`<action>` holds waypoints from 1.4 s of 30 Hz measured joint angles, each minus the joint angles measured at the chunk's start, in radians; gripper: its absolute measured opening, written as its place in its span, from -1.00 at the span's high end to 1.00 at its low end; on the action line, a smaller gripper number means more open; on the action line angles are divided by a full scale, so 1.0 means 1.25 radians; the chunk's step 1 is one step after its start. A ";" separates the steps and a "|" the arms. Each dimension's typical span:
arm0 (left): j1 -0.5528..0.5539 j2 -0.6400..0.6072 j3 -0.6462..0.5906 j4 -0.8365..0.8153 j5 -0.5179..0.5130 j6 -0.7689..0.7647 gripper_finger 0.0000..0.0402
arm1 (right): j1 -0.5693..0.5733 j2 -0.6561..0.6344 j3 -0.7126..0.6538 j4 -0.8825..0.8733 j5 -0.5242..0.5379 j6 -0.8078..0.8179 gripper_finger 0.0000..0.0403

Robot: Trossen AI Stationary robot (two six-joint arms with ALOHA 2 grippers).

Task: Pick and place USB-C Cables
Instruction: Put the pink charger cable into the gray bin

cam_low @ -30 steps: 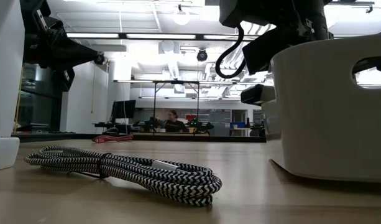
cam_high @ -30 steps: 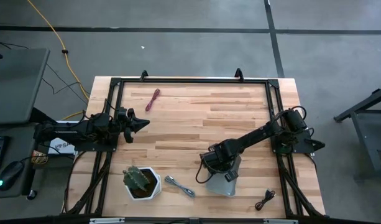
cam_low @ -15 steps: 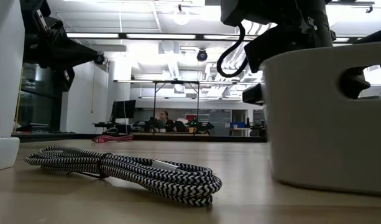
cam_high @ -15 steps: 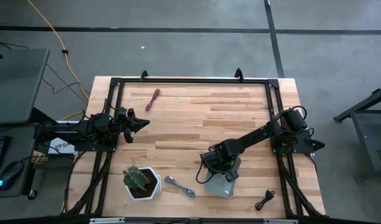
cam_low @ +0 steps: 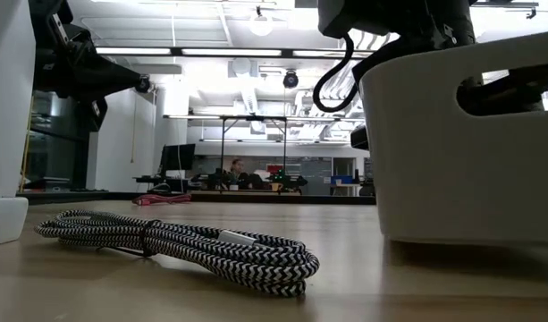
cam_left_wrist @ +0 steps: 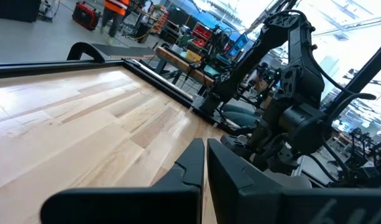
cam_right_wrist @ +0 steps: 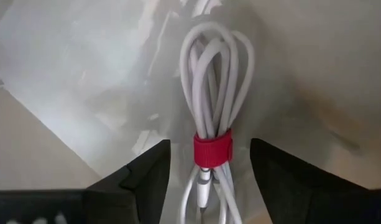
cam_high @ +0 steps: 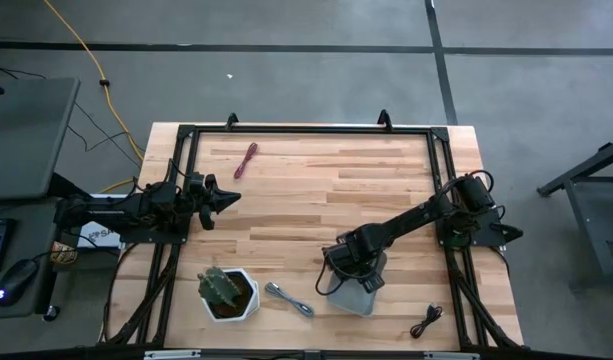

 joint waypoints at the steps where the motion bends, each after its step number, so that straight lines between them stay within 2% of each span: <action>1: 0.000 0.000 0.000 0.000 0.000 0.000 1.00 | 0.000 0.000 0.000 0.000 -0.001 0.000 -0.05; 13: 0.000 0.000 0.000 0.000 0.000 0.000 1.00 | 0.000 -0.030 -0.001 -0.038 -0.009 0.002 -0.05; 23: 0.000 0.000 0.000 0.000 0.000 0.000 1.00 | 0.000 -0.160 -0.001 -0.114 -0.001 0.022 -0.05; 27: 0.000 0.000 0.000 0.000 0.000 0.000 1.00 | -0.002 -0.241 -0.002 -0.123 0.029 0.065 -0.04; 30: 0.000 0.000 0.000 0.000 0.000 -0.001 1.00 | -0.006 -0.323 -0.042 -0.086 0.074 0.139 -0.04; 38: 0.000 0.000 0.000 0.000 0.000 -0.001 1.00 | -0.007 -0.617 -0.294 0.001 0.204 0.431 -0.04; 42: 0.000 0.000 0.000 0.000 0.000 -0.001 1.00 | -0.007 -0.757 -0.409 0.126 0.270 0.556 -0.04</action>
